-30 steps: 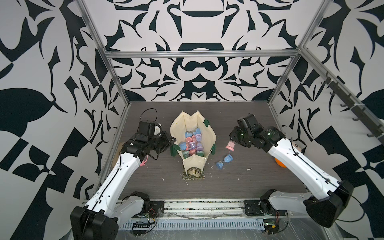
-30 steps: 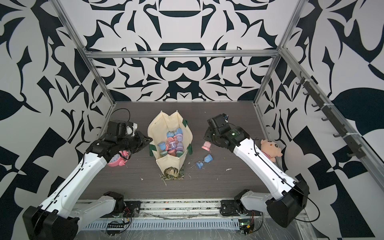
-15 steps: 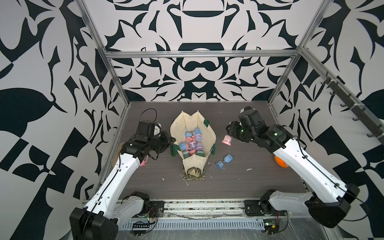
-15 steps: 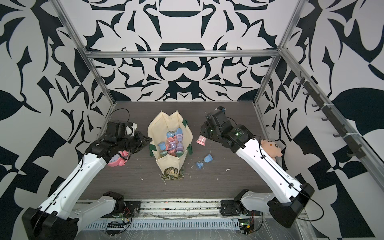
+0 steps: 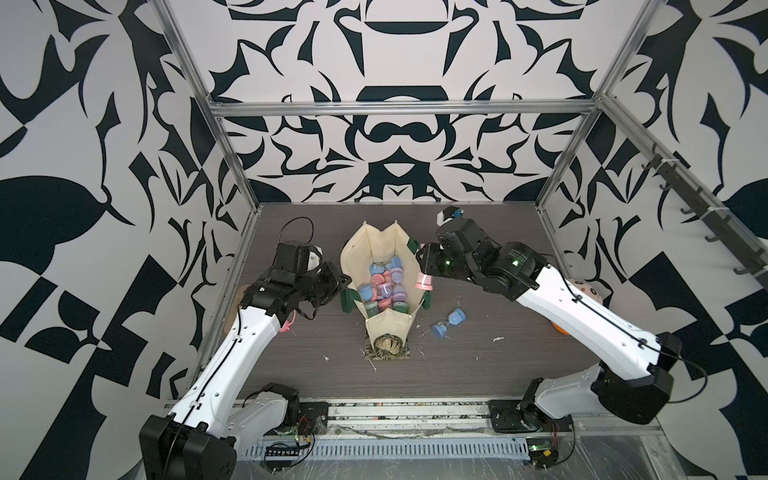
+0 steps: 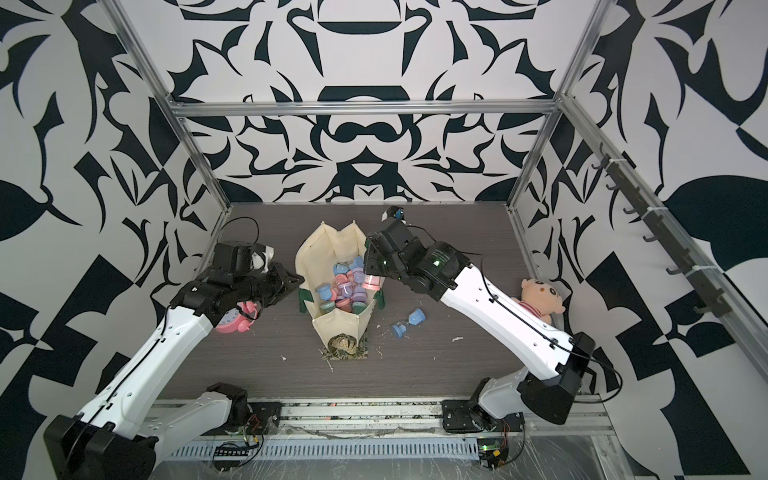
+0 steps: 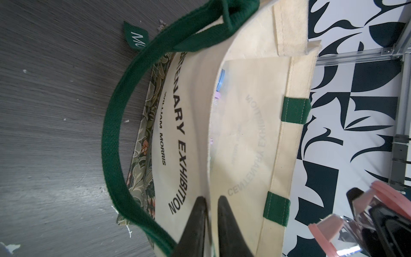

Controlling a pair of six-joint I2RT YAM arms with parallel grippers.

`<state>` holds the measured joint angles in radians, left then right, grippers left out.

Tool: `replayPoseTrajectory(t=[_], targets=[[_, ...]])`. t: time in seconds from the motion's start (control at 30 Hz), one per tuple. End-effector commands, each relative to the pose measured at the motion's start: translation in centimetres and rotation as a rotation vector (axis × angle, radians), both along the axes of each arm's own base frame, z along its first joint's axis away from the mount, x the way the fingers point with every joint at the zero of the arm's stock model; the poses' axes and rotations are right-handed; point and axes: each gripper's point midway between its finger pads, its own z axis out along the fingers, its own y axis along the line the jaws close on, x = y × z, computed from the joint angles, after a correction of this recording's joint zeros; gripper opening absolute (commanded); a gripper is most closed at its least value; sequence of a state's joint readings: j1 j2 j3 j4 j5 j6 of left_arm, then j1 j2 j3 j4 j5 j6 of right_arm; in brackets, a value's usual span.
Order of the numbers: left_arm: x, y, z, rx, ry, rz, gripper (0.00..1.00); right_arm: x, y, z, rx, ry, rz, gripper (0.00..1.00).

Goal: Put the hourglass into the canvas bag
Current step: Place the hourglass in the canvas bag.

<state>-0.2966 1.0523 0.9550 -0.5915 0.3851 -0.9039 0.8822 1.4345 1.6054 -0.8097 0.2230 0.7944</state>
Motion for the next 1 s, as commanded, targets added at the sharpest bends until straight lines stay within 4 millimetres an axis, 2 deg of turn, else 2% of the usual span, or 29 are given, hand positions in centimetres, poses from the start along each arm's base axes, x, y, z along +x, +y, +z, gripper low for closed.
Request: replayPoseTrajectory(t=[0.0, 0.23, 0.47, 0.67, 0.97], targets=[[-0.1, -0.1, -0.1, -0.005, 0.014, -0.007, 0.16, 0.3, 2.2, 3.4, 0.041, -0.1, 0.051, 0.0], [0.1, -0.1, 0.1, -0.005, 0.012, -0.004, 0.15, 0.3, 6.3, 1.9, 0.015, -0.062, 0.132, 0.0], [0.0, -0.1, 0.1, -0.003, 0.011, -0.005, 0.15, 0.4, 8.5, -1.0, -0.01, 0.016, 0.179, 0.0], [0.2, -0.1, 0.2, -0.004, 0.009, -0.006, 0.15, 0.7, 9.3, -4.3, -0.08, 0.1, 0.176, 0.0], [0.2, 0.0, 0.1, 0.001, 0.01, -0.001, 0.13, 0.4, 10.5, -10.8, -0.166, 0.243, 0.19, 0.0]])
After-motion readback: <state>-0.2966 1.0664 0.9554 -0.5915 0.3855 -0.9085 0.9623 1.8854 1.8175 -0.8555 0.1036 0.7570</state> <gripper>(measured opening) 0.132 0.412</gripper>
